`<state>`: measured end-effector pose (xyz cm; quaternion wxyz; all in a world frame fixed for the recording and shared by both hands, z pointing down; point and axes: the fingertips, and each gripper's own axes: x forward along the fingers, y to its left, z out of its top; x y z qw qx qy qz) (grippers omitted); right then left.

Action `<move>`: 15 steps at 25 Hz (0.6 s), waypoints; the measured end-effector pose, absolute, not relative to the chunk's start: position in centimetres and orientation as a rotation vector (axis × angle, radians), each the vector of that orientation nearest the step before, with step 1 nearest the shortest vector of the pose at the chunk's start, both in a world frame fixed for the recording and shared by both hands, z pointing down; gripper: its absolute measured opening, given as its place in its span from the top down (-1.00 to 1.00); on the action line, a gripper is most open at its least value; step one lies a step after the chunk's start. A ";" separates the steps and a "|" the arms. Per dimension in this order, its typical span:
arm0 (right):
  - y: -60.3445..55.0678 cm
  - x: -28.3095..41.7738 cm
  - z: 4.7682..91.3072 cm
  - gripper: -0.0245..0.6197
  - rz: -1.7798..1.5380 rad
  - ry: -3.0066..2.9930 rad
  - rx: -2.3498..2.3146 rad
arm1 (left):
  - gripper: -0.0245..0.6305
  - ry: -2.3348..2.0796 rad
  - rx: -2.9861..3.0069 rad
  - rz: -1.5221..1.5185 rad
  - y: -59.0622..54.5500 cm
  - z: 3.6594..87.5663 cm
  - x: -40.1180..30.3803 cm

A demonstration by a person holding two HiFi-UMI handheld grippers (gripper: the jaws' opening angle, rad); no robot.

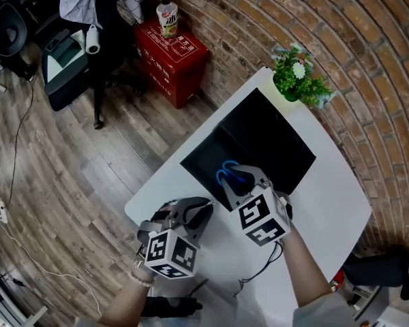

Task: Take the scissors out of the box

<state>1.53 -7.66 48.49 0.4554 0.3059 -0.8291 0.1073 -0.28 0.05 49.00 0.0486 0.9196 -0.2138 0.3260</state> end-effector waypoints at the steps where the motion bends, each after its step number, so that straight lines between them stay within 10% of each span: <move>1: -7.7 1.5 48.6 0.76 0.262 -2.039 0.748 | 0.77 -0.657 2.802 0.996 0.1 49.1 -0.4; 15: -8.1 1.5 50.4 0.63 0.285 -1.961 0.744 | 0.87 -0.645 2.794 1.016 0.2 49.7 -0.9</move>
